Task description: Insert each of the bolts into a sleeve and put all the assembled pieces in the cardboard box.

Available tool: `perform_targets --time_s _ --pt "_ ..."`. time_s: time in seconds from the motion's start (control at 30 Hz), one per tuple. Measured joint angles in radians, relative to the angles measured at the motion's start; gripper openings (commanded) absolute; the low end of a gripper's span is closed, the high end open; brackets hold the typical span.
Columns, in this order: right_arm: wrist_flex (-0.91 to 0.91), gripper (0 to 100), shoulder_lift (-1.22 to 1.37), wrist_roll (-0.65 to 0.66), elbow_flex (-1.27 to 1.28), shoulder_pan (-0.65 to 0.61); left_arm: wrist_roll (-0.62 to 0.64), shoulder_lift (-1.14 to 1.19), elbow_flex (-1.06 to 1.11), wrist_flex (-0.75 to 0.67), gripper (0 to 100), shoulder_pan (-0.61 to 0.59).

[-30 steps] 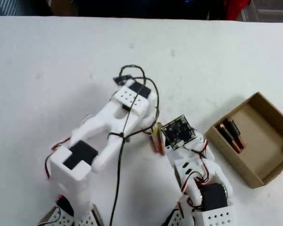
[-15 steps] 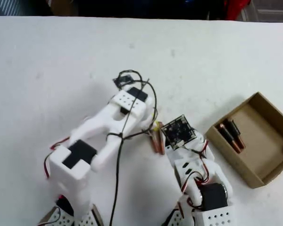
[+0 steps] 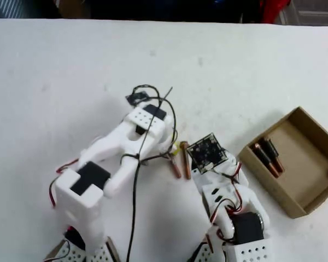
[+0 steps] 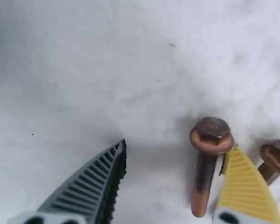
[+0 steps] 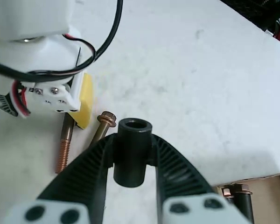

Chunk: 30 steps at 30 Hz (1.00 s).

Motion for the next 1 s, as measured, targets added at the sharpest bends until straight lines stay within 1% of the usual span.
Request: perform_targets --time_s 0.2,0.27,0.33,0.43,0.5,0.6,0.77,0.87,1.0 --pt "0.0 1.6 0.0 0.0 0.0 0.0 0.0 0.0 0.0 -0.015 34 0.0" --pt "0.0 1.6 0.0 0.0 0.0 0.0 0.0 0.0 0.0 -0.015 32 0.0" --pt "0.0 1.6 0.0 0.0 0.0 0.0 0.0 0.0 0.0 -0.015 24 0.0" --pt "0.0 1.6 0.0 0.0 0.0 0.0 0.0 -0.002 -0.003 -0.023 10 0.003" --pt "0.0 1.6 0.0 0.0 0.0 0.0 -0.002 -0.003 -0.009 -0.025 5 0.005" --pt "0.0 1.6 0.0 0.0 0.0 0.0 0.0 -0.003 -0.005 -0.043 4 0.005" --pt "0.0 1.6 0.0 0.0 0.0 0.0 0.0 0.012 -0.003 -0.06 9 0.003" --pt "0.0 1.6 0.0 0.0 0.0 0.0 0.0 0.043 -0.02 -0.06 10 0.005" --pt "0.0 1.6 0.0 0.0 0.0 0.0 0.002 0.089 -0.078 -0.023 10 0.005"
